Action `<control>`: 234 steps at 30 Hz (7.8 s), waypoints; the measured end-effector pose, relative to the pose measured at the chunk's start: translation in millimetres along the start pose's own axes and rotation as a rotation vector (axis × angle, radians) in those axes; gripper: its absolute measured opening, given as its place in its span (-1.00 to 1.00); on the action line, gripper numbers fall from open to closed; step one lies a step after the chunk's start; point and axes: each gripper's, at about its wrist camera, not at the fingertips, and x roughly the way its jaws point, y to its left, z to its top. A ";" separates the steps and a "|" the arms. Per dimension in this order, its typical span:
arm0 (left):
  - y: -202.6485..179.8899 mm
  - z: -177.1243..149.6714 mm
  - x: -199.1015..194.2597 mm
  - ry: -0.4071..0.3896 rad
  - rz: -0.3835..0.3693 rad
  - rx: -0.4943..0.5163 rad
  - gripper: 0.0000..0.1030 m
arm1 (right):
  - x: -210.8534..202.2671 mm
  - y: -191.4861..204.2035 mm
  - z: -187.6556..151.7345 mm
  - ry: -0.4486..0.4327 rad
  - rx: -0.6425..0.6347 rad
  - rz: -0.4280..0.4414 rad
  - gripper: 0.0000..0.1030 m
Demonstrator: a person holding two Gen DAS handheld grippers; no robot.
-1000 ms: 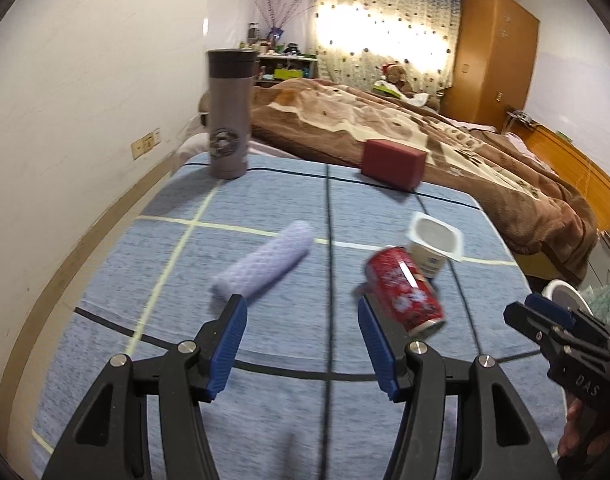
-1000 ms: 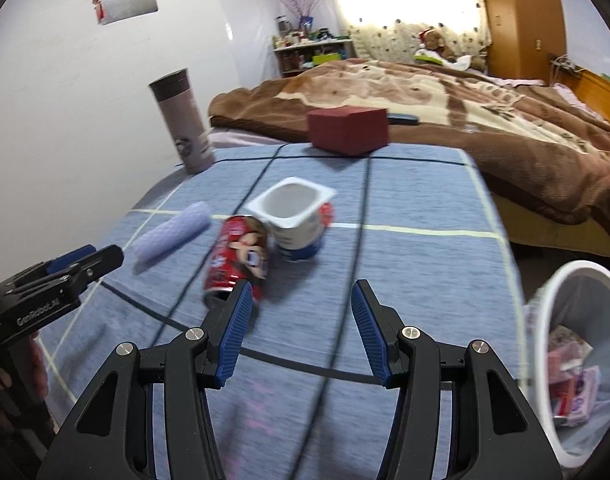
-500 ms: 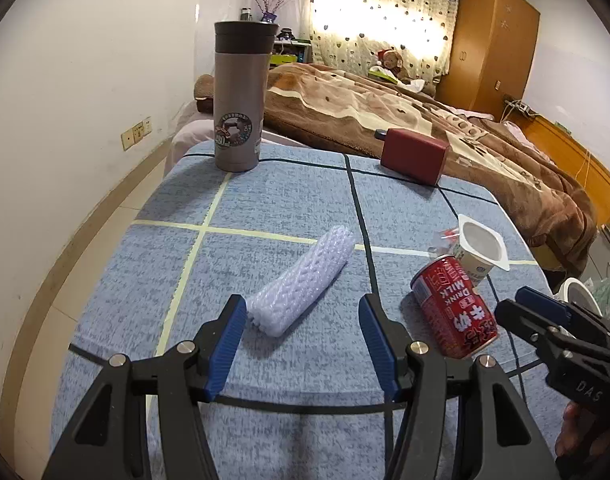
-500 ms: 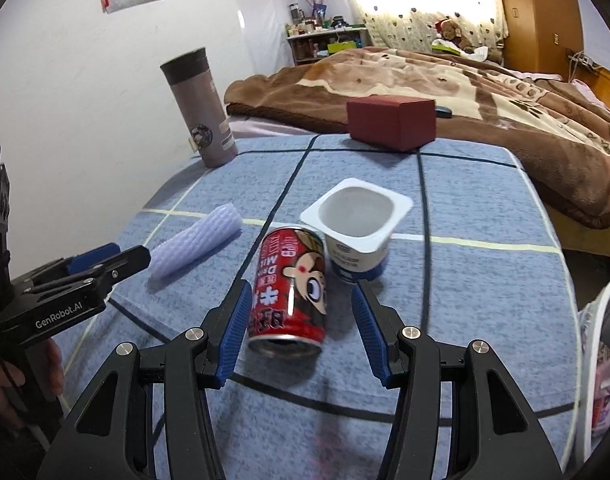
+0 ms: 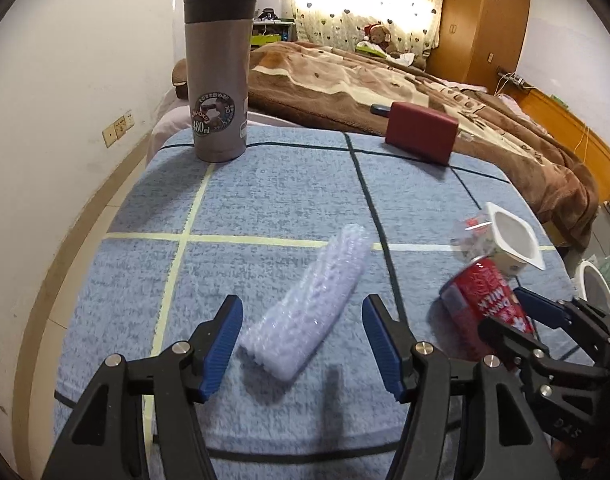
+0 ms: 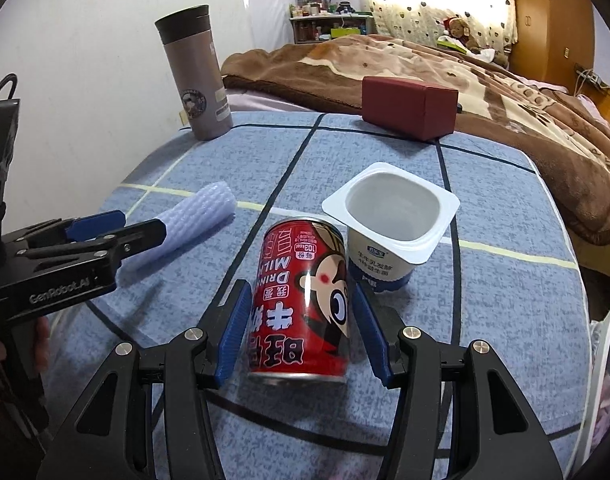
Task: Collect trash
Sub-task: 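Grasp the red Drink Milk can with the right tool while the left tool grasps the white foam net, then lift and carry the can over the bin with the right tool while the left tool carries the foam net, then release the can into the bin with the right tool while the left tool releases the foam net, then move both open tools back to the yogurt cup and jelly cup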
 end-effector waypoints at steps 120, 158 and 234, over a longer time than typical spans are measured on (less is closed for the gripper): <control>-130.3 -34.2 -86.7 -0.130 -0.080 0.102 -0.41 | -85.7 -65.9 -31.3 -0.163 0.106 -0.026 0.05; -376.1 -43.3 -57.2 -0.047 -0.372 0.387 -0.41 | -149.4 -243.0 -91.3 -0.184 0.397 -0.335 0.05; -243.7 -42.2 -66.1 -0.135 -0.120 0.129 0.11 | -112.5 -181.6 -59.7 -0.193 0.225 -0.183 0.14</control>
